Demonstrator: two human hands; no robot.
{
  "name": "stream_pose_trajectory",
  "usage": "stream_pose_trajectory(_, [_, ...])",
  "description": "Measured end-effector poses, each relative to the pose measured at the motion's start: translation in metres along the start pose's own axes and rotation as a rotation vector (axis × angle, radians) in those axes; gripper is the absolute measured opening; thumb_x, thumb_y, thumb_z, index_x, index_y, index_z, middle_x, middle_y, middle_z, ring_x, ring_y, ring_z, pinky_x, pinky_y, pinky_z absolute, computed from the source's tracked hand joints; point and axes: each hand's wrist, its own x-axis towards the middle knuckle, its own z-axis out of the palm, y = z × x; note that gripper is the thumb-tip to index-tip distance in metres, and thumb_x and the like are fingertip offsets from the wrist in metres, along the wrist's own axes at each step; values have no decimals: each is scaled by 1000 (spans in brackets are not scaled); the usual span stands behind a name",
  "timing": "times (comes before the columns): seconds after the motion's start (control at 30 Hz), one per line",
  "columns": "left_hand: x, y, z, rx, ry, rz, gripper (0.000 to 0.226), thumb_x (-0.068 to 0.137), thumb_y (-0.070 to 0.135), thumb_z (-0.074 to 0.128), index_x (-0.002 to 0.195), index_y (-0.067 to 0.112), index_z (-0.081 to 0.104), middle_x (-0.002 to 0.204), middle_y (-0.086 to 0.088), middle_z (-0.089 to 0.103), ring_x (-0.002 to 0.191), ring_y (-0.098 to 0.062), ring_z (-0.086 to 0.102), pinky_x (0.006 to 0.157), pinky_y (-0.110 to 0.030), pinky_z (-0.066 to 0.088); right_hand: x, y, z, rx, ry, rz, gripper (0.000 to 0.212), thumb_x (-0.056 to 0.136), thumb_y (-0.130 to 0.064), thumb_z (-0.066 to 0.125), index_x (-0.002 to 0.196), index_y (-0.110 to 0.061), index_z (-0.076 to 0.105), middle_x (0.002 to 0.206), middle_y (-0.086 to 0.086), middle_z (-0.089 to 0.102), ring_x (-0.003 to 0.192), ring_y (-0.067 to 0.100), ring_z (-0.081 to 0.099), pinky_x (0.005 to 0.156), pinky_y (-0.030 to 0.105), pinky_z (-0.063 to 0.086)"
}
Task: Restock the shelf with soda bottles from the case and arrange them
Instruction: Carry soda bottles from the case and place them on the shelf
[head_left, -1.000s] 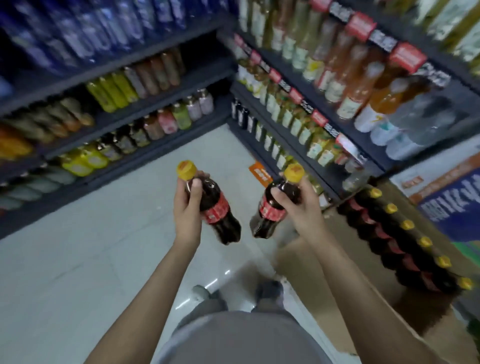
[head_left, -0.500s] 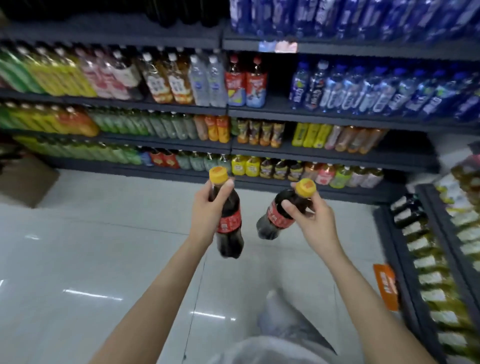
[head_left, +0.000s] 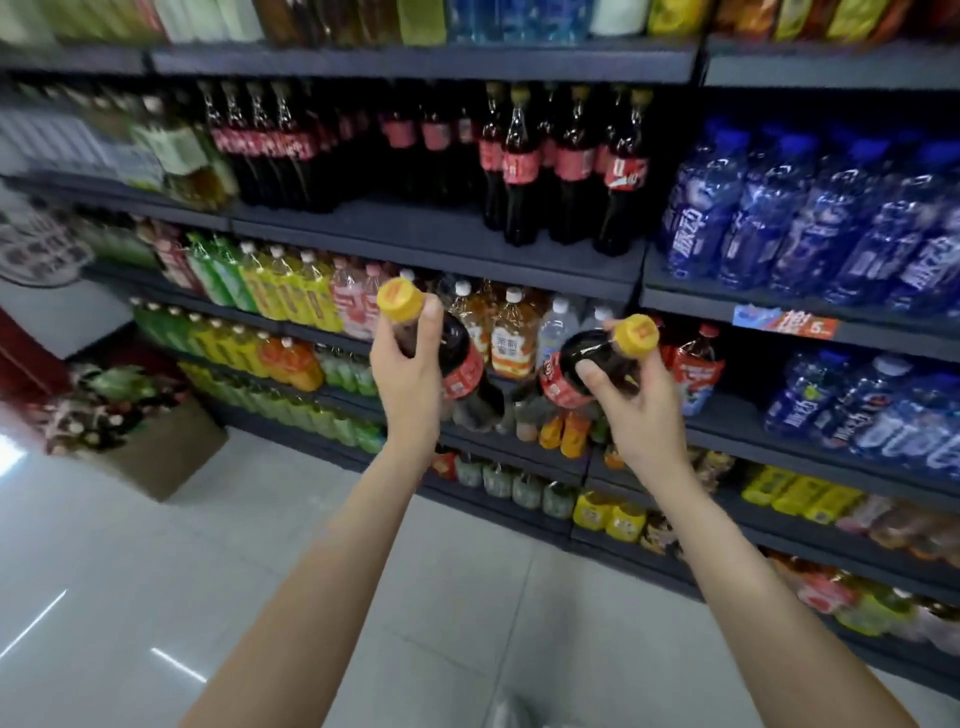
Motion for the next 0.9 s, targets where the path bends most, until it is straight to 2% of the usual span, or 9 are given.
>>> stream_pose_trajectory(0.1, [69,-14,18,-20,-17,69,10,97,22,52,90,15,54,71,12,41,62,8,44,65,-10,35,64,1,26,-45,62,-85,39,86,-40,63,121,-24,53,111,-6,60,107,10,56,92,18,42])
stream_pose_trajectory(0.17, [112,-25,32,-44,-49,108,13,97,22,53,102,10,58,78,15,48,70,13,49,71,-7,37,103,3,41,-89,108,-103,41,88,-33,64,124,-17,53,111,-6,59,107,7,54,91,12,39])
stream_pose_trajectory(0.27, [175,-48,55,-88,-105,188,30,91,39,55,105,12,59,86,15,55,78,12,53,76,-7,38,159,14,65,-154,177,-122,38,89,-34,63,121,-17,53,109,-2,59,104,10,54,90,21,41])
stream_pose_trajectory(0.4, [246,-80,84,-125,-233,211,40,82,61,55,99,25,57,90,13,59,84,6,55,79,-12,41,219,33,93,-268,280,-123,37,88,-36,63,115,-11,55,105,2,61,98,11,53,85,21,39])
stream_pose_trajectory(0.5, [289,-100,104,-121,-317,186,32,82,57,55,94,27,56,86,11,57,79,3,52,77,-14,41,255,43,108,-339,338,-66,34,88,-36,64,108,-11,55,99,-3,59,92,11,52,77,20,36])
stream_pose_trajectory(0.6, [320,-118,125,-140,-396,172,30,84,53,55,95,25,57,93,5,61,88,-5,56,83,-18,43,283,56,119,-426,364,-29,41,88,-40,63,113,-10,55,104,-1,61,93,12,54,75,19,33])
stream_pose_trajectory(0.7, [342,-133,142,-140,-422,150,31,85,53,55,96,24,57,96,-1,63,91,-10,57,84,-19,43,307,63,124,-502,403,19,52,87,-49,59,122,-12,51,112,3,63,96,20,59,76,28,38])
stream_pose_trajectory(0.83, [359,-146,158,-115,-434,126,22,87,49,58,92,28,55,92,1,61,86,-6,55,80,-16,43,332,69,130,-629,467,74,63,84,-59,55,128,-16,44,118,4,63,102,25,60,76,37,47])
stream_pose_trajectory(0.9, [366,-148,165,-88,-444,110,28,88,47,60,98,21,54,96,1,60,89,-8,55,83,-23,45,337,74,136,-625,481,68,63,85,-59,54,128,-14,44,120,4,61,106,25,60,80,39,49])
